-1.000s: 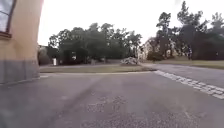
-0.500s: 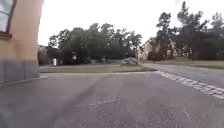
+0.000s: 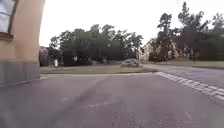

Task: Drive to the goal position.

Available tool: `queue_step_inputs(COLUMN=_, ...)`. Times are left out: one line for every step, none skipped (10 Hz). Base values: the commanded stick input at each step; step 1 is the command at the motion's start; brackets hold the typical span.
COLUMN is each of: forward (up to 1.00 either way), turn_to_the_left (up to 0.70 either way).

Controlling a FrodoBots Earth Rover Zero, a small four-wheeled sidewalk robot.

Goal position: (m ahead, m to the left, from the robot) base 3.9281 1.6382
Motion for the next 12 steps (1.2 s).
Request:
queue_step_inputs(forward=0.7, turn_to_the_left=0.0)
queue_step_inputs(forward=0.7, turn_to_the_left=0.0)
queue_step_inputs(forward=0.7, turn_to_the_left=0.0)
queue_step_inputs(forward=0.7, turn_to_the_left=0.0)
queue_step_inputs(forward=0.7, turn_to_the_left=0.0)
queue_step_inputs(forward=0.7, turn_to_the_left=0.0)
queue_step_inputs(forward=0.7, turn_to_the_left=0.0)
queue_step_inputs(forward=0.7, turn_to_the_left=0.0)
queue_step_inputs(forward=0.7, turn_to_the_left=0.0)
queue_step_inputs(forward=0.7, turn_to_the_left=0.0)
queue_step_inputs(forward=0.7, turn_to_the_left=0.0)
queue_step_inputs(forward=0.7, turn_to_the_left=0.0)
